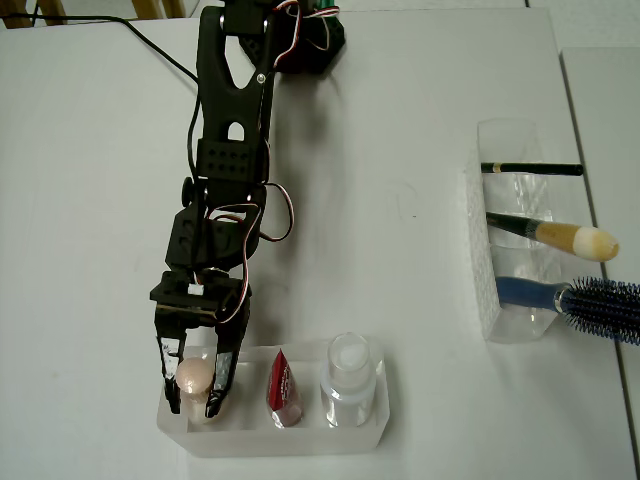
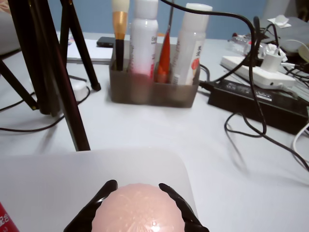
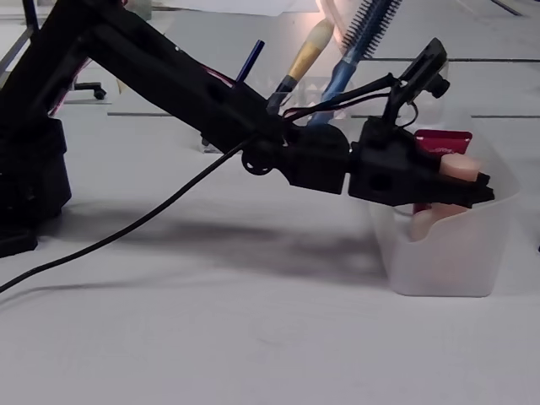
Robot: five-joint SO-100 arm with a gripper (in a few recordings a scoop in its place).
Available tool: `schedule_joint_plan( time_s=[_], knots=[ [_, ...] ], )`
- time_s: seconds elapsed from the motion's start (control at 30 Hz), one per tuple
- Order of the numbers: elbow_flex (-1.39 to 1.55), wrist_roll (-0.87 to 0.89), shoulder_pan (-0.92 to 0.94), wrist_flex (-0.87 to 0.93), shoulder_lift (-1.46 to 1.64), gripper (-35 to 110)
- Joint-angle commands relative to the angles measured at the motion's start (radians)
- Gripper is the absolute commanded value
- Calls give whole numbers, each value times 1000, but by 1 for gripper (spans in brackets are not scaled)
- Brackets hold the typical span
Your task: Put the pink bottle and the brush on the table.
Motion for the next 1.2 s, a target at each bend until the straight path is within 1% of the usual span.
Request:
schedule_joint_plan(
  time_s=[0.0,0.23,0.6,1.17],
  knots=[
    [20,6,12,8,144,0],
    [61,12,2,124,304,0],
    [115,3,-2,236,499,0],
    [588,-5,15,354,1020,0]
  ],
)
